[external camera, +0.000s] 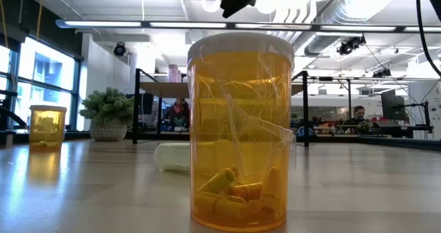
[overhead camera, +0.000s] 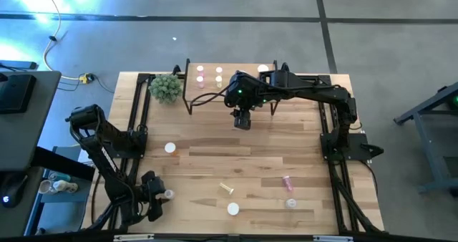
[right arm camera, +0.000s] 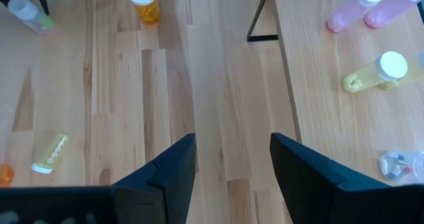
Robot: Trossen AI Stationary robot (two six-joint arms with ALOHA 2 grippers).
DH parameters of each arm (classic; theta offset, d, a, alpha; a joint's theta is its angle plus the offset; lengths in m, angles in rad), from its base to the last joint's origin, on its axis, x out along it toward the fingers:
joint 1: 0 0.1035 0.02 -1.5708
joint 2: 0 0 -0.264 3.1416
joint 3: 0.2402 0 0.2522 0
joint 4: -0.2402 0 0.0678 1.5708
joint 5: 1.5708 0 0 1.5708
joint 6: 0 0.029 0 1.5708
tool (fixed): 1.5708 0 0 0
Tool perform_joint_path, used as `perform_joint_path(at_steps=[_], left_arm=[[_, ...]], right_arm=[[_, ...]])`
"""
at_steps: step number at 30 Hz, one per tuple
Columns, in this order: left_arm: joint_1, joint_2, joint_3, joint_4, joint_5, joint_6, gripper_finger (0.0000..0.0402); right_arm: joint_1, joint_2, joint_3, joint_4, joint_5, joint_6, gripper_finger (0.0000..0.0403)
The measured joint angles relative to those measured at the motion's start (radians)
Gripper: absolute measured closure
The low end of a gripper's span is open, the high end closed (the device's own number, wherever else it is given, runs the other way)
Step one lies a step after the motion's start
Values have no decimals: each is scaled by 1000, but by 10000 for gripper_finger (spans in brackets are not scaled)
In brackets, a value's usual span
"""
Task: Pick and place medicine bottles onto shelf by color
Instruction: Put the left transparent pill bottle aligned with the other transparent pill bottle on the shelf
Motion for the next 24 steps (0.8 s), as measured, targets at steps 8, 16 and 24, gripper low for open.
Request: perform_joint_path(at_steps=[8, 16, 24], left_arm=[[8, 26, 1, 44, -53, 52, 237], [12, 65, 1, 57, -68, 51, 237], [19, 70, 1, 135, -150, 177, 237]], right_arm=[[0, 0, 0, 0, 0, 0, 217], [0, 0, 0, 0, 0, 0, 217], [0, 0, 0, 0, 0, 0, 217]])
